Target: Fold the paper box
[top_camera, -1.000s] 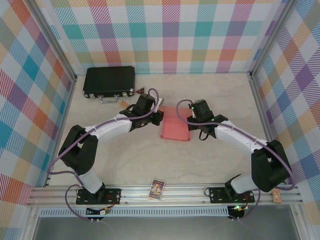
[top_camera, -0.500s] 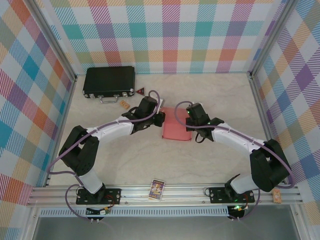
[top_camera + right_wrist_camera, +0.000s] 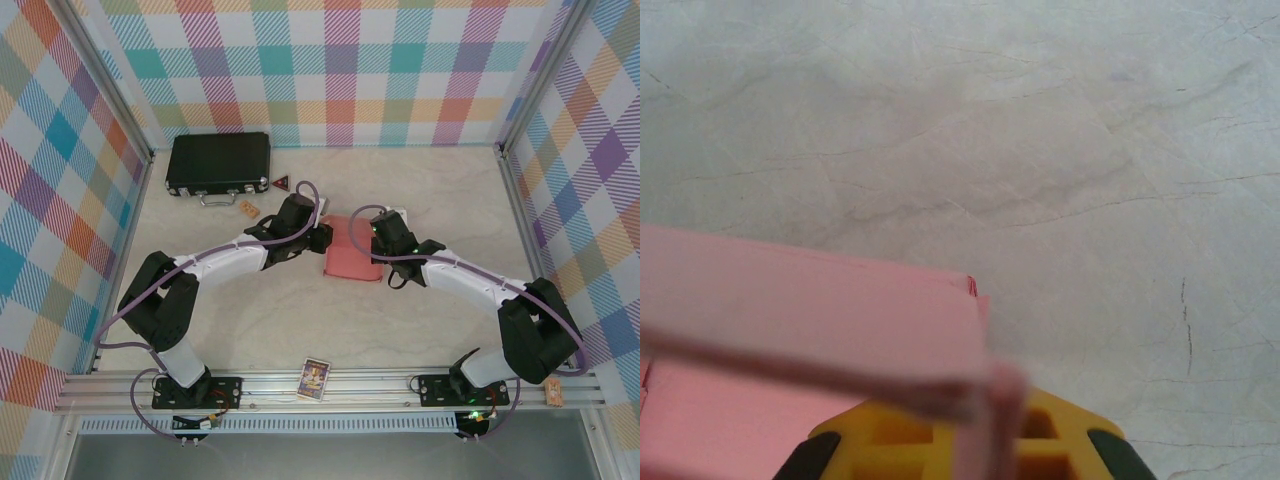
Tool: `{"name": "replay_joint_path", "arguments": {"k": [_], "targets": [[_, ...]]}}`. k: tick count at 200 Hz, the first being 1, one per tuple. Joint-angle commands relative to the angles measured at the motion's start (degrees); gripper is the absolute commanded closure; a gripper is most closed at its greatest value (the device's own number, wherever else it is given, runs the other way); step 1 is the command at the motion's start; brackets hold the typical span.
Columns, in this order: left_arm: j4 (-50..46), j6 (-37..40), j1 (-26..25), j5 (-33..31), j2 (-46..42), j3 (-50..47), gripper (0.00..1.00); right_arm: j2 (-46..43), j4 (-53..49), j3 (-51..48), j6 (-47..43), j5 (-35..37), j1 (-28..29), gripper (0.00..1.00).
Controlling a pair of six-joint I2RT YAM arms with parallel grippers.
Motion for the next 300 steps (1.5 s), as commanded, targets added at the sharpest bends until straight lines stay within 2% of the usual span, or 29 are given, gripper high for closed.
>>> {"name": "replay_joint_path", "arguments": {"k": [1, 25, 64, 113, 208, 259, 300], "targets": [[0.5, -1.3, -1.0, 1.8, -1.8, -0.9, 0.83, 0.4, 1.5, -0.5, 1.6, 1.6, 0.8, 0.96], [1.0, -2.5, -1.0, 2.3, -2.0, -1.6, 0.84, 0.3, 1.6, -0.7, 2.3, 2.2, 1.1, 0.96], [1.3, -3.2, -1.0, 3.0, -2.0, -1.5, 0.91, 0.5, 1.7, -0.9, 3.1, 3.5, 1.6, 0.97], [0.3, -3.4, -1.0, 2.3, -3.0, -1.9, 0.81, 0.3, 1.1, -1.0, 3.6, 4.9, 1.9, 0.97], [1.0, -5.8, -1.0, 5.4, -3.1, -3.0, 0.8, 0.2, 1.1, -1.7, 4.9, 5.1, 2.1, 0.98], [2.4, -8.5, -1.0, 7.4, -2.2, -2.9, 0.89, -0.2, 1.4, -2.3, 5.9, 5.4, 2.6, 0.98], [3.8, -10.1, -1.0, 8.4, -1.5, -3.4, 0.92, -0.6, 1.6, -2.9, 6.5, 6.0, 3.0, 0.99]]}}
